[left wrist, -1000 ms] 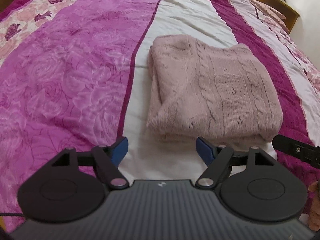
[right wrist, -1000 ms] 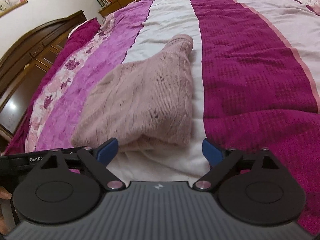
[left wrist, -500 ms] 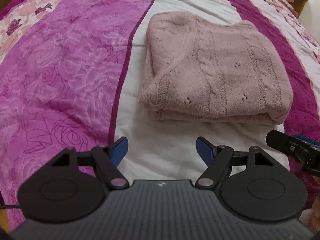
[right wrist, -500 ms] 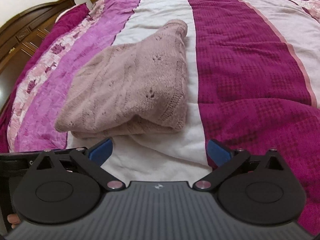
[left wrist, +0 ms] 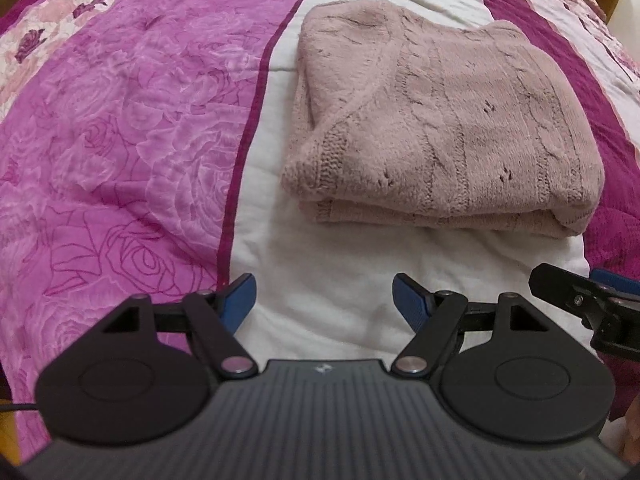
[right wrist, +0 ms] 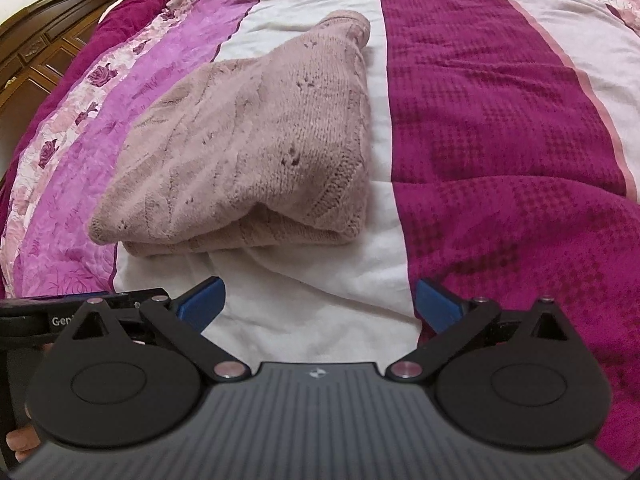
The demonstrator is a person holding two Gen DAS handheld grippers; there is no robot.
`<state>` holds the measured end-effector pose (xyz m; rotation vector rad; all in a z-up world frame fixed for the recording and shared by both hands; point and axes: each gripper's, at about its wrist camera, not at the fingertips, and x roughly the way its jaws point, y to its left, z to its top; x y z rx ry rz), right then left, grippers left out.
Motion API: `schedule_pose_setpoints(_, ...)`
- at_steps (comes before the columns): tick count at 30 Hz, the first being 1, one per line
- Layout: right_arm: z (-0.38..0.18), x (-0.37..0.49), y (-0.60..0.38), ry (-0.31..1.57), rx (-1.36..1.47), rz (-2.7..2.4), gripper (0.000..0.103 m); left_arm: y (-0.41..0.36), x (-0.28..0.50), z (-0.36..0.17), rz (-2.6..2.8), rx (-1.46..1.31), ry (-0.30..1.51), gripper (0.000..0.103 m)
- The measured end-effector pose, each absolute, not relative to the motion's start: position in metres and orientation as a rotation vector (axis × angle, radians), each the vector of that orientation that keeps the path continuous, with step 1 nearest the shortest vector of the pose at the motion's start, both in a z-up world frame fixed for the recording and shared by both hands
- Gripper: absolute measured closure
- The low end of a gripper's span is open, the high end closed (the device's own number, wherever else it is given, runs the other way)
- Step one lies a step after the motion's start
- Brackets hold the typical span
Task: Fold small clothes
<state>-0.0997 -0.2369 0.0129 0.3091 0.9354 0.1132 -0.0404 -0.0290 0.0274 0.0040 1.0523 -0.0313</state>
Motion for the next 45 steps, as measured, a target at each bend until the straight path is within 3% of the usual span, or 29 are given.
schedule_pose_setpoints(45, 0.0067, -0.0987, -0.2374, 0.953, 0.331, 0.106, 0.0, -0.0361, -0.0419, 0.027, -0.026, 0.046, 1.042, 0.027)
